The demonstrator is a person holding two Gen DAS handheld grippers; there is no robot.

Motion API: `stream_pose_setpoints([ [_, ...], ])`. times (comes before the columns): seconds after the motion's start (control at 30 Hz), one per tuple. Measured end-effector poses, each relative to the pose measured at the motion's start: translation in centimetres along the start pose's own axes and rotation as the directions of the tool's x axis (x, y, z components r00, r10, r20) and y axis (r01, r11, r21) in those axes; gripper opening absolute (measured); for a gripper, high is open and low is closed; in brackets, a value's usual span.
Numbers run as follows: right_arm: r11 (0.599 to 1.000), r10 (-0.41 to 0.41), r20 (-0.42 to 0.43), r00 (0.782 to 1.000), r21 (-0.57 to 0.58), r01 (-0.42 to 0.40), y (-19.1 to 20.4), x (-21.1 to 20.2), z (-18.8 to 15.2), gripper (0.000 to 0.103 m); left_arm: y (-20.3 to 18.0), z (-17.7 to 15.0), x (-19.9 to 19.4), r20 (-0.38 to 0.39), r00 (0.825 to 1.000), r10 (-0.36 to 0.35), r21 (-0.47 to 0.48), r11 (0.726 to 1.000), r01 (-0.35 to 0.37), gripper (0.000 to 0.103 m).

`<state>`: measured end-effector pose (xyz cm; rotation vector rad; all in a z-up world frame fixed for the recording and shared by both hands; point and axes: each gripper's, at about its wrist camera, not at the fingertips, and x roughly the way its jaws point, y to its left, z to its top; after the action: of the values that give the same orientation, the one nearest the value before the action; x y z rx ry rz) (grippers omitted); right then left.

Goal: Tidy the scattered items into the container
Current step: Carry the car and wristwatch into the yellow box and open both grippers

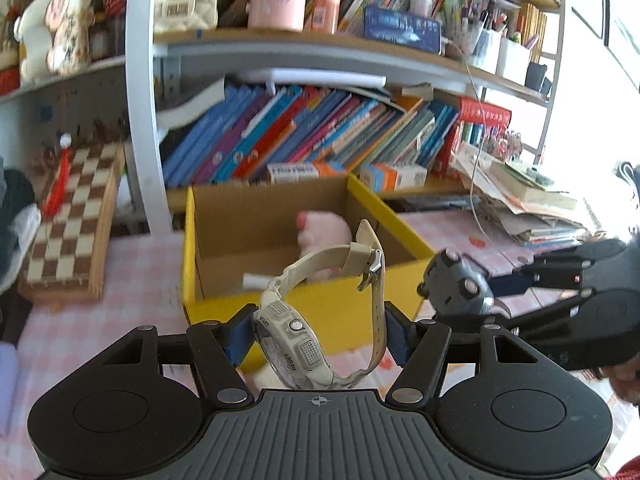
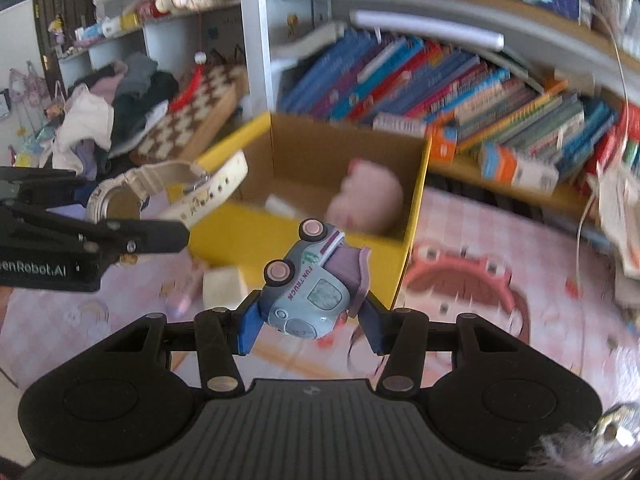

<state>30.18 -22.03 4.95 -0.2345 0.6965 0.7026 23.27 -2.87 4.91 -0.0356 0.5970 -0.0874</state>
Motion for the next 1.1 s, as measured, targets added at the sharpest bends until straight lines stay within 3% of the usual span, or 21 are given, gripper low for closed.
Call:
stream_pose_setpoints([
  [0.2,0.999,-0.004,0.036,0.999,-0.033,0.006,-1.2,0.6,3.2,0.049,1.3,2.1,0.9,0.039,0.999,0.031,0.028,0.999,-0.032,0.064],
  [0.53,0.994,-0.023,0.042,0.999,-0.11,0.028,-2.0,3.6,6.4,0.049,2.4,4.2,4.1,0.02,0.997,0.081,0.077,0.994,-0.082,0.065],
  [1.1,0.975,-0.05,-0.044,0.998,-0.221,0.039,-3.5,12.9,11.0,0.049,4.2,7.1,11.2,-0.069,0.985,0.158,0.154,0.977,-0.146,0.065],
])
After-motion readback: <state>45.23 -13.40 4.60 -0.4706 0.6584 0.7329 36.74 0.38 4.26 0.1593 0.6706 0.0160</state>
